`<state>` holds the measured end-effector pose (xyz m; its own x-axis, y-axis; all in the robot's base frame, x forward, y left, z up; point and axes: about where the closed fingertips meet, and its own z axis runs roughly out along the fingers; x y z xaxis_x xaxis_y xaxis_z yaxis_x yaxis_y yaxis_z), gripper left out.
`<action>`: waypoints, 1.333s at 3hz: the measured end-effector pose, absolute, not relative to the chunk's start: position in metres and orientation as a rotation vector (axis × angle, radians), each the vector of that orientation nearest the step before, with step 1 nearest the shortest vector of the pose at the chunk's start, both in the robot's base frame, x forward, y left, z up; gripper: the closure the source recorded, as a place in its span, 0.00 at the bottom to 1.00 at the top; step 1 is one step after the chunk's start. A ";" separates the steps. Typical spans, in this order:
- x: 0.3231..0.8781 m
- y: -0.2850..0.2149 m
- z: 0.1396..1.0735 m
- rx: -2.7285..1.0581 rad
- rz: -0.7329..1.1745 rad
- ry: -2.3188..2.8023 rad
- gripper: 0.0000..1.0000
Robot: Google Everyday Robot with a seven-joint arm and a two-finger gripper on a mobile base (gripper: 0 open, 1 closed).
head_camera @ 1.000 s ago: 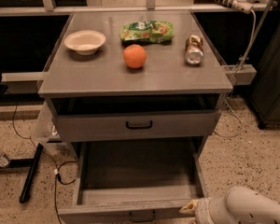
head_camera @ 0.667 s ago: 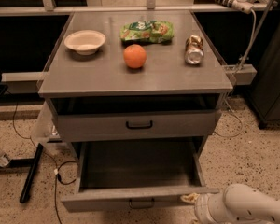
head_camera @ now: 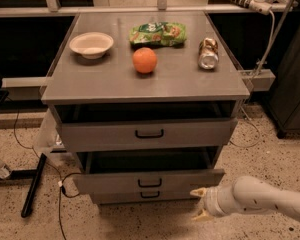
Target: Close middle drawer
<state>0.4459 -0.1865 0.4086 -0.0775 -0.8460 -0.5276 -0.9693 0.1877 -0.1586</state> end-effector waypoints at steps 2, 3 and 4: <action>0.525 -0.198 0.381 -1.695 0.242 1.999 0.63; 0.528 -0.195 0.381 -1.702 0.243 1.995 0.40; 0.527 -0.195 0.381 -1.702 0.244 1.995 0.17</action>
Offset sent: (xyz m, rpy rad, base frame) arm 0.1415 -0.0212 -0.0421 -0.1279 -0.0417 -0.0609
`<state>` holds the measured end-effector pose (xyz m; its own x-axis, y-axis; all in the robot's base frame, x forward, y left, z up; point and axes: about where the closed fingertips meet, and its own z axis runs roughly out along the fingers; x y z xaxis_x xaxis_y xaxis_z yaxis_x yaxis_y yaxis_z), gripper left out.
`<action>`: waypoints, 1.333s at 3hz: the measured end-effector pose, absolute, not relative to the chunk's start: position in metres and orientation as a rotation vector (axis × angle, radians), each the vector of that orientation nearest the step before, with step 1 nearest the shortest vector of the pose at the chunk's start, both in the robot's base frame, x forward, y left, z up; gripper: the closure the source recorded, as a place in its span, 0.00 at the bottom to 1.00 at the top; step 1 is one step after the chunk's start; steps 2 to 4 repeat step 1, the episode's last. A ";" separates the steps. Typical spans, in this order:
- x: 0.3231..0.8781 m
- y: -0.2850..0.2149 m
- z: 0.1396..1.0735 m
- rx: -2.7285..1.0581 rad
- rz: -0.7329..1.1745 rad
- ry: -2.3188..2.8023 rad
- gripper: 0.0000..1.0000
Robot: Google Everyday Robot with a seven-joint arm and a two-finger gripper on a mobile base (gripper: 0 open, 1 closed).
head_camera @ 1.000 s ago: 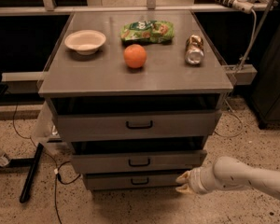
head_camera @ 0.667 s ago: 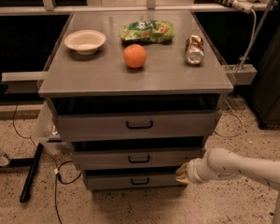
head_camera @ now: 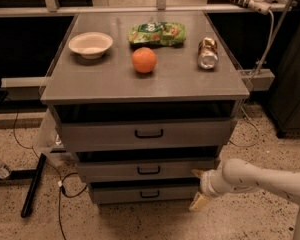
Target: Close middle drawer
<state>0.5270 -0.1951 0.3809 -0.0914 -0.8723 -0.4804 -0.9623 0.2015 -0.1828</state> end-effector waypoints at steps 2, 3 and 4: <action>0.527 -0.195 0.381 -1.702 0.244 1.995 0.00; 0.527 -0.195 0.381 -1.702 0.244 1.995 0.00; 0.527 -0.195 0.381 -1.702 0.244 1.995 0.00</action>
Offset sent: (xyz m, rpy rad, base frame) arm 0.0000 0.0000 0.0000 0.0000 0.0000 0.0000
